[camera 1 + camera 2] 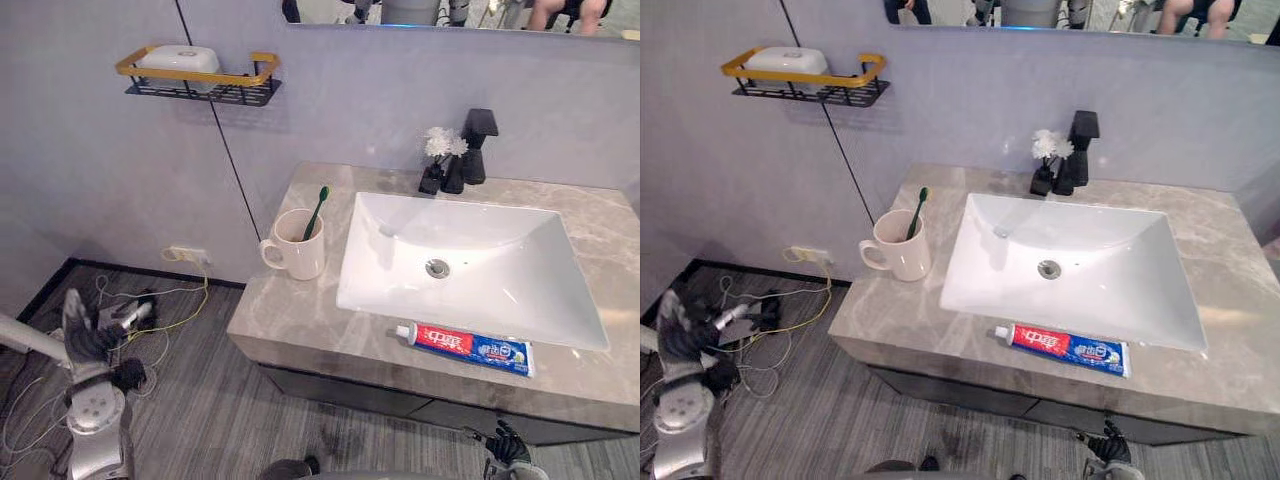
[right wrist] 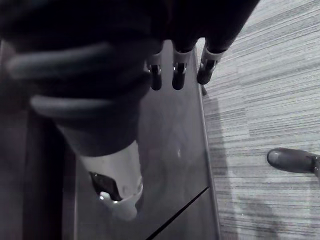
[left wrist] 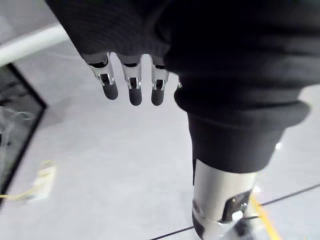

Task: Organize washtable

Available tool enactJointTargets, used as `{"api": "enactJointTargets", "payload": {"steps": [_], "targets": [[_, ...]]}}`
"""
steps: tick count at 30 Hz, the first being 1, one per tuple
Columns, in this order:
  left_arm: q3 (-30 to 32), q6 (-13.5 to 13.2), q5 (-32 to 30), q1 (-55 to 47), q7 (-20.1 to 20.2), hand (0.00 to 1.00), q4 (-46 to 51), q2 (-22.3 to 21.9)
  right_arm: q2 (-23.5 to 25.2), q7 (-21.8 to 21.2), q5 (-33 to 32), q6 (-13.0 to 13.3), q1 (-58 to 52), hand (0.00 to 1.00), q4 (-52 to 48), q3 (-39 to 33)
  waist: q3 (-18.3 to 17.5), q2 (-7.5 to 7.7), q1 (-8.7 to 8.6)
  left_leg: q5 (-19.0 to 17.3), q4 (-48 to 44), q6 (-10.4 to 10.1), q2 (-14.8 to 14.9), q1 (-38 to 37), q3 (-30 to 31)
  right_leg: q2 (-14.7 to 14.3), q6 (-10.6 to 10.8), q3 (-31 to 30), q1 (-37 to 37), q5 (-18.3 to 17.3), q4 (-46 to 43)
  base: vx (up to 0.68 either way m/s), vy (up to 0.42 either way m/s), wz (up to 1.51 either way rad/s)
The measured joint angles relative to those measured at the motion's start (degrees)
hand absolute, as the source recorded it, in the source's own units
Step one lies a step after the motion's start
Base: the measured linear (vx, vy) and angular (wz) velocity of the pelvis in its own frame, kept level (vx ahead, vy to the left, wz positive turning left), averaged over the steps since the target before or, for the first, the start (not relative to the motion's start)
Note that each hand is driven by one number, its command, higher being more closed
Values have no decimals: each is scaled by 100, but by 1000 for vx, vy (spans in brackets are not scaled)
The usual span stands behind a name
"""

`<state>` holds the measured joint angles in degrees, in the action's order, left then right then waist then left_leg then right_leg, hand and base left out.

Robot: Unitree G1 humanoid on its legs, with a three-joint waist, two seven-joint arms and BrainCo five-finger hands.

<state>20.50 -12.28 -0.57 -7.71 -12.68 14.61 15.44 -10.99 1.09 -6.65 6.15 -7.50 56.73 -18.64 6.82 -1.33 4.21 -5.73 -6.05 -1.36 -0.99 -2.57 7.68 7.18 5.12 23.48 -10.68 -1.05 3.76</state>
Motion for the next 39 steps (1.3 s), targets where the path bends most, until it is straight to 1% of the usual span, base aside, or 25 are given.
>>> {"api": "enactJointTargets", "payload": {"steps": [2,4,8,9,11,12,14,16,21,23,26,27,28,31,33,35,39], "targets": [[-370,-86,-112,8,17,0,456,0,60,-18,-54,2,18,0,3,8,0,0,-8,0,-18,0,2,8,1,-5,-1,-2,0,-1,-3,-1,7,3],[-988,-233,-247,37,126,0,1036,2,114,-40,-112,2,28,0,45,46,-4,-12,-25,-2,-47,-1,3,20,1,-5,-4,-7,5,-2,-22,0,0,0],[-1908,-384,-304,243,378,0,1561,76,137,-117,-120,3,-27,0,95,143,-4,-12,-43,-7,-88,-2,14,81,-2,-13,-18,-17,18,-11,-57,-45,15,0],[-2056,-387,-352,275,410,0,1621,107,140,-127,-120,3,-31,0,95,173,-4,-11,-46,-7,-89,-2,17,81,-5,-15,-18,-21,20,-11,-59,-58,13,-3],[-2593,-400,-535,395,616,0,1800,235,160,-133,-120,3,-44,0,96,220,-6,-13,-63,-6,-101,-2,28,81,-29,-20,-19,-50,30,-9,-70,-35,18,-5],[-2710,-401,-593,444,657,0,1819,269,154,-133,-120,4,-45,0,96,266,-6,-13,-68,-6,-105,-2,31,82,-32,-22,-20,-55,34,-9,-74,-29,20,-5],[-3107,-400,-761,588,790,0,1862,376,159,-139,-120,5,-41,0,95,405,-9,-7,-134,-6,-113,-2,47,89,-55,-33,-22,-86,53,-8,-86,-18,16,-5],[-3336,-393,-943,702,917,0,1861,412,165,-140,-120,6,-15,0,94,412,-10,-5,-189,-6,-124,-2,52,102,-63,-35,-22,-96,71,-7,-97,-8,16,-5],[-4052,-372,-1353,1056,1210,0,1842,528,159,-141,-119,9,-14,0,89,530,-9,13,-203,-24,-240,-29,72,128,-112,-44,-24,-145,128,-8,-157,4,8,-2],[-4368,-355,-1482,1209,1361,0,1674,548,167,-147,-119,9,1,0,88,587,-10,10,-209,-24,-271,-29,76,144,-115,-46,-31,-146,134,-3,-171,-34,16,1],[-4699,-244,-1623,1341,1425,0,1305,529,177,-152,-119,9,51,0,85,625,-10,10,-224,-24,-297,-30,93,171,-123,-61,-60,-159,156,17,-177,-58,15,-2],[-4837,-169,-1721,1375,1513,0,1120,463,177,-153,-119,9,62,0,83,625,-11,9,-238,-23,-305,-29,105,181,-142,-70,-78,-182,175,31,-185,-65,15,-6],[-4901,-157,-1774,1381,1518,0,1048,394,178,-153,-119,9,63,0,83,625,-11,9,-243,-23,-308,-29,109,181,-148,-72,-82,-188,179,33,-190,-51,13,-5],[-5231,-45,-1944,1406,1531,0,656,186,178,-152,-119,9,79,0,83,623,-13,2,-334,-22,-336,-29,112,180,-151,-68,-83,-194,182,33,-231,-44,17,-1],[-5367,34,-2054,1465,1528,0,356,-45,178,-151,-120,9,66,0,81,618,-19,-11,-345,-22,-324,-29,112,186,-167,-63,-82,-213,180,33,-248,-54,18,-3],[-5540,106,-2207,1767,1515,0,-76,-297,179,-149,-120,3,12,0,81,615,-24,-36,-355,-21,-276,-28,109,184,-169,-56,-82,-212,174,33,-252,-53,14,0],[-5734,200,-2365,2068,1482,0,-489,-570,179,-144,-125,1,8,0,80,610,-33,-73,-394,-14,-250,-32,110,163,-189,-51,-82,-233,175,33,-253,0,0,0]]}}
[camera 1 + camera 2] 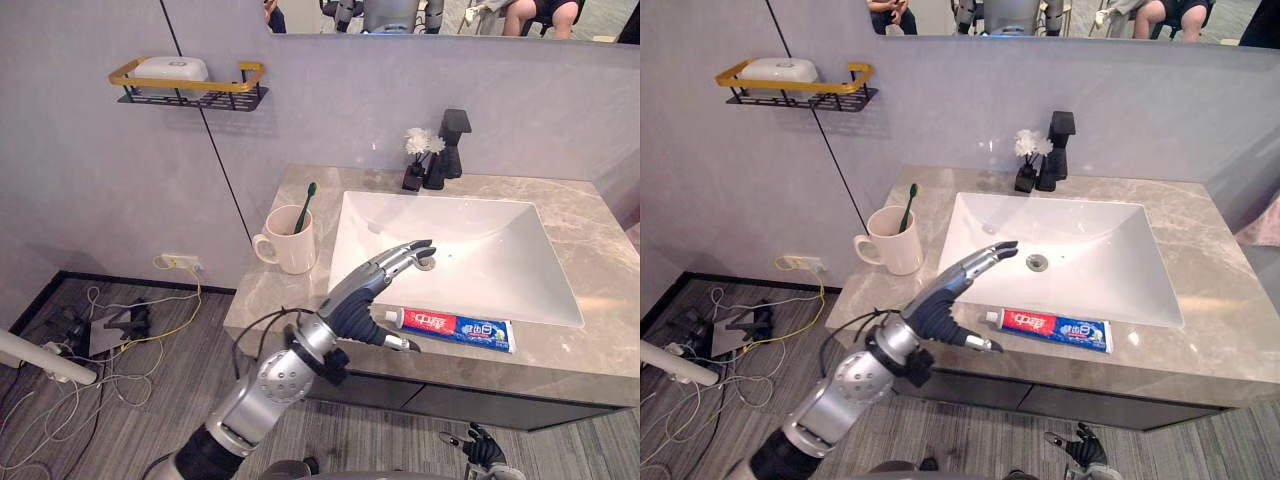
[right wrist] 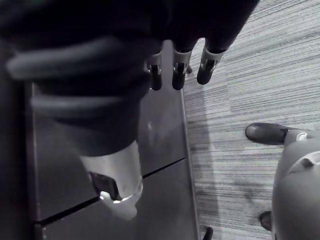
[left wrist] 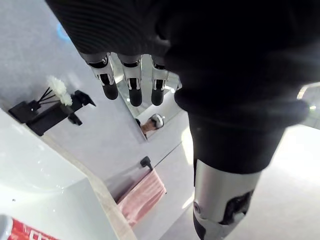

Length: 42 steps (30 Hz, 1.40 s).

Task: Organize washtable

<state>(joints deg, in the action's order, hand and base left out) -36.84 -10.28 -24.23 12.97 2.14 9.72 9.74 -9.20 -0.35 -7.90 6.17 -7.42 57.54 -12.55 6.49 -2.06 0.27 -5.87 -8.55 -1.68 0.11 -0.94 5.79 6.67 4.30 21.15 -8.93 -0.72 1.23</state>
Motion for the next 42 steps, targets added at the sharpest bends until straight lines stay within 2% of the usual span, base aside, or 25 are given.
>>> {"api": "enactJointTargets", "payload": {"steps": [2,4,7,9,16,22,23,29,42], "targets": [[-105,23,-144,106,-116,0,-454,-171,10,3,-4,-8,32,0,-6,-33,25,-51,-90,45,37,-12,-2,-115,-17,6,0,-8,-36,3,8,49,16,-4],[-115,100,-323,230,-184,0,-921,-213,25,8,-49,-8,88,0,-43,-104,99,-38,-141,75,147,-22,7,-253,-66,8,-1,-52,-94,5,25,22,9,-16],[-116,227,-560,374,-319,0,-1453,-272,19,21,-56,-5,147,0,-105,-118,116,-112,-279,108,272,-71,27,-292,-122,-3,-8,-83,-75,42,109,5,3,-14],[-115,304,-760,515,-380,0,-1791,-368,36,28,-58,-16,116,0,-105,-120,173,-127,-306,119,346,-89,70,-312,-159,-47,-30,-110,-75,63,192,19,-6,-10],[-96,426,-1314,690,-597,0,-2291,-505,39,125,-185,-19,301,0,-110,-339,421,-149,-459,156,569,-153,185,-424,-292,-156,-40,-202,-74,69,304,45,-18,-9],[-90,472,-1726,1223,-742,0,-2688,-613,37,133,-279,-17,473,0,-115,-331,548,-137,-578,155,626,-166,186,-465,-411,-152,-37,-265,-86,70,369,25,12,-7],[-88,473,-1811,1285,-759,100,-2729,-625,33,133,-281,-14,507,0,-118,-332,559,-166,-581,150,626,-172,187,-486,-438,-151,-37,-285,-97,70,374,7,18,-9],[-90,449,-2142,1353,-753,100,-2732,-631,13,134,-286,-10,581,0,-119,-318,614,-193,-595,115,605,-227,193,-500,-466,-150,-35,-363,-93,69,384,-3,10,-6],[-97,415,-2014,1354,-864,100,-2753,-625,-30,148,-289,-8,572,0,-239,-243,651,-240,-618,113,578,-226,196,-503,-462,-151,-35,-363,-109,68,376,-7,1,0]]}}
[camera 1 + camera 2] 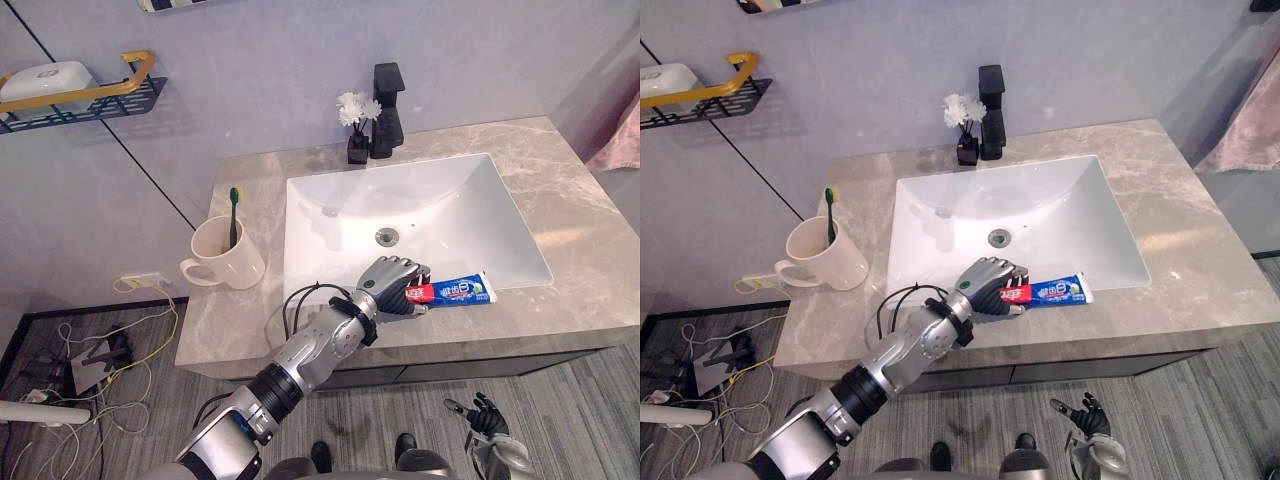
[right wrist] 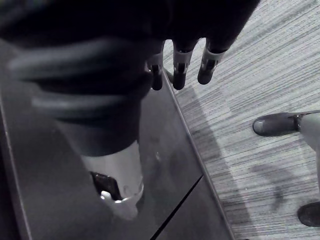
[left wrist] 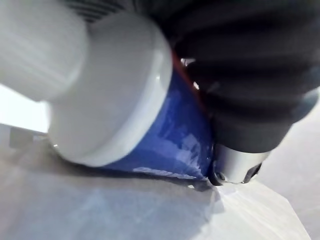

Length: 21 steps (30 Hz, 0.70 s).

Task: Organize washtable

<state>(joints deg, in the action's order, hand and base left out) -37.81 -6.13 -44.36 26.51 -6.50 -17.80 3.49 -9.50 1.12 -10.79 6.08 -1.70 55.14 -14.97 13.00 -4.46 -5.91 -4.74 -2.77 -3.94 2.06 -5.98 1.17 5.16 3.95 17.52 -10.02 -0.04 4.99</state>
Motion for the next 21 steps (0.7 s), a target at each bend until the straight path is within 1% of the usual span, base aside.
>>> {"api": "enactJointTargets", "payload": {"steps": [7,10,14,18,21], "targets": [[49,6,231,-80,-15,100,83,20,1,28,-42,0,-36,0,-38,-3,-16,-25,1,-2,0,2,5,-16,-46,-2,1,-50,0,-1,0,-4,2,-2],[233,22,389,-327,-19,100,275,41,9,123,-150,0,-59,0,-52,-101,-25,-39,-4,-11,0,-4,21,-43,-163,-10,0,-114,13,-1,-2,-15,7,-13],[487,85,584,-628,-126,100,563,156,39,228,-216,4,-280,0,-416,-228,-36,-56,11,-60,-1,27,68,-59,-284,-50,-1,-210,44,0,-2,-8,1,-13],[932,129,741,-963,-316,100,1246,309,73,265,-388,26,-468,0,-679,-475,-36,-54,33,-65,9,22,105,-64,-322,-89,-2,-331,81,0,-2,-5,-8,-10],[1156,131,831,-1085,-408,100,1695,328,139,272,-469,38,-511,0,-753,-724,-45,-56,45,-66,12,23,119,-31,-436,-102,-6,-390,150,1,-8,-23,-8,-12]]}}
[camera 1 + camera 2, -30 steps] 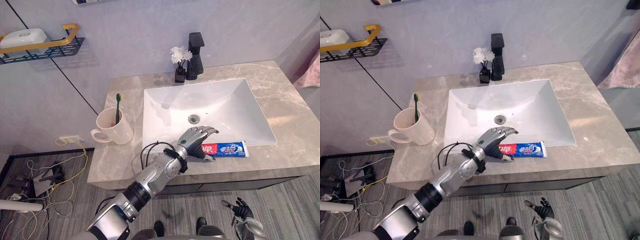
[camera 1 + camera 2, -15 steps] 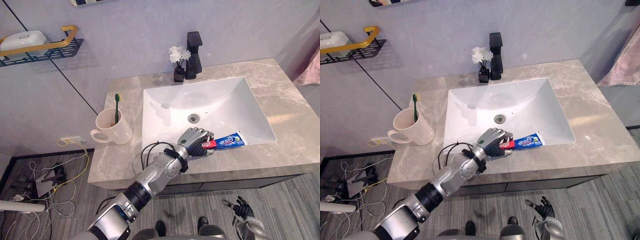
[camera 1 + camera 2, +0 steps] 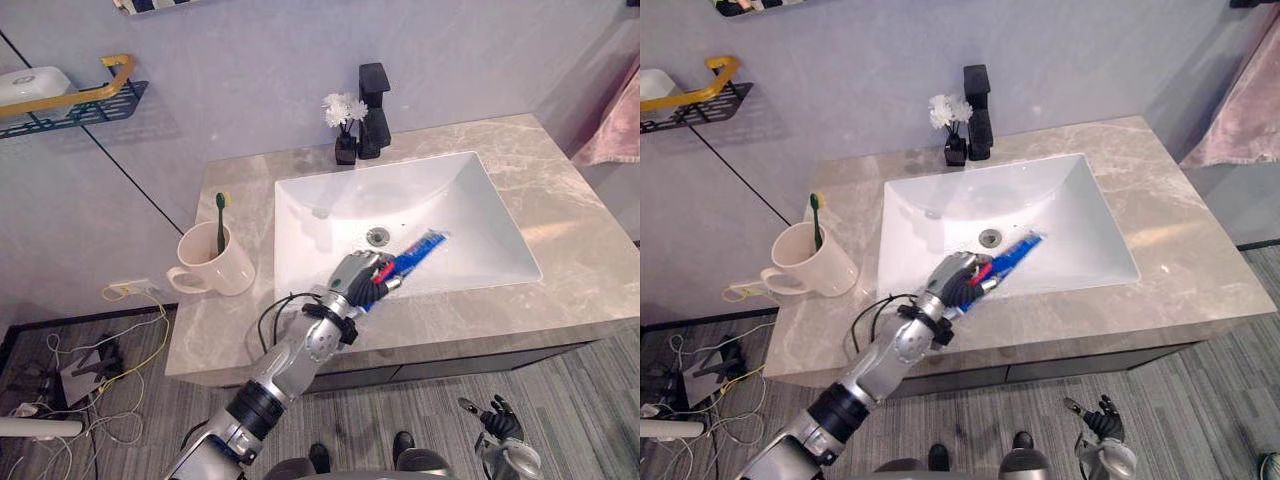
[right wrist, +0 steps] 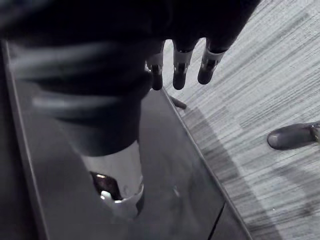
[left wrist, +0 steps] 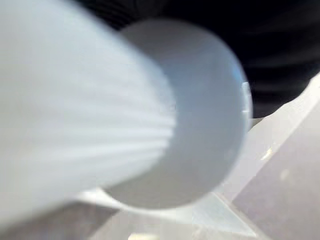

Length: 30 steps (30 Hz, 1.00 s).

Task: Organize washtable

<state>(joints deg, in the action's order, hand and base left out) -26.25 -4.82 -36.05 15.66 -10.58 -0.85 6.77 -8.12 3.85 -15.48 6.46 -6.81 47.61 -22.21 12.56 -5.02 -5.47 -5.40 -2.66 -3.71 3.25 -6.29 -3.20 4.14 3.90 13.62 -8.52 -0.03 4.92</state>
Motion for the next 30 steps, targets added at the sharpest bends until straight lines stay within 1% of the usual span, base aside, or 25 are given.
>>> {"api": "enactJointTargets", "payload": {"steps": [3,6,8,10,12,13,15,17,18,19,21,23,24,26,27,29,30], "targets": [[93,-4,146,-88,-76,100,386,-11,103,45,-205,2,-67,0,-153,-223,-6,13,2,0,6,1,-1,-12,-35,-1,-2,-45,7,2,-1,-8,5,-8],[358,-13,352,-252,-165,100,793,-199,236,105,-416,115,-220,0,-479,-481,-20,28,14,1,1,2,-1,-44,-157,2,-4,-140,23,3,-16,-11,6,-17],[552,-16,570,-385,-261,100,1006,-333,360,152,-488,190,-356,0,-756,-749,-92,48,21,1,5,2,8,-43,-205,-5,-6,-234,76,2,-42,-10,-1,-16],[628,-15,726,-470,-348,100,1108,-345,441,198,-551,214,-487,0,-1024,-846,-152,81,24,0,4,4,14,-61,-271,-6,-6,-289,95,2,-66,-23,0,-16],[711,-13,876,-585,-365,100,1336,-371,544,259,-606,219,-578,0,-1338,-977,-171,103,14,-35,-20,58,35,-74,-343,-25,-6,-300,98,2,-90,-36,-1,-10],[733,-14,959,-640,-383,100,1493,-398,568,277,-644,218,-652,0,-1530,-1005,-197,144,17,-40,-26,63,38,-76,-354,-25,-6,-310,100,2,-104,-52,-2,-4],[829,-39,1075,-774,-395,100,1761,-465,600,320,-647,214,-728,0,-1944,-1093,-266,157,25,-113,-28,108,78,-70,-433,-61,-6,-340,157,2,-140,-64,1,-15],[930,-64,1152,-856,-406,100,1926,-486,616,362,-646,212,-802,0,-2559,-1190,-351,183,40,-137,-52,105,91,-58,-531,-67,-7,-429,216,3,-176,-45,8,-23],[981,-83,1194,-879,-401,100,1973,-488,614,361,-644,216,-892,0,-3149,-1348,-422,215,46,-150,-65,108,91,-59,-559,-65,-7,-449,228,3,-189,-39,5,-10],[1014,-85,1197,-909,-398,100,2006,-488,609,363,-643,218,-898,0,-3362,-1413,-464,211,38,-155,-69,107,94,-56,-576,-66,-7,-465,241,3,-192,-41,5,-16],[1101,-95,1311,-1050,-373,100,2128,-488,516,363,-641,221,-898,0,-4117,-1671,-545,248,31,-212,-135,110,128,-49,-684,-95,-11,-569,279,7,-202,-15,0,-22],[1119,-104,1327,-1119,-320,100,2130,-486,437,354,-636,222,-931,0,-4666,-1847,-595,277,25,-244,-167,95,156,-47,-734,-118,-14,-614,292,9,-201,-3,-13,-15],[1119,-113,1347,-1159,-295,100,2130,-486,324,333,-634,233,-949,0,-4981,-1893,-625,300,10,-247,-165,89,167,-44,-740,-130,-14,-622,302,9,-198,9,-19,-9],[1120,-122,1363,-1225,-205,100,2130,-488,152,256,-621,235,-969,0,-5397,-1966,-680,312,-4,-251,-162,83,178,-11,-769,-148,-23,-663,362,15,-200,11,-16,-10],[1120,-123,1382,-1236,-175,100,2130,-484,104,206,-611,239,-962,0,-5522,-2009,-710,295,-4,-251,-162,82,180,13,-772,-153,-32,-682,388,22,-200,16,-15,-14],[1159,-124,1406,-1239,-56,100,2130,-482,-172,74,-577,284,-899,0,-5942,-2018,-727,292,-5,-251,-161,83,182,24,-782,-165,-49,-732,420,35,-200,13,-10,-10],[1174,-124,1411,-1240,-30,100,2130,-480,-236,33,-572,320,-858,0,-6034,-2018,-735,285,-5,-251,-160,83,182,25,-783,-167,-49,-736,422,35,-200,-1,-6,-4]]}}
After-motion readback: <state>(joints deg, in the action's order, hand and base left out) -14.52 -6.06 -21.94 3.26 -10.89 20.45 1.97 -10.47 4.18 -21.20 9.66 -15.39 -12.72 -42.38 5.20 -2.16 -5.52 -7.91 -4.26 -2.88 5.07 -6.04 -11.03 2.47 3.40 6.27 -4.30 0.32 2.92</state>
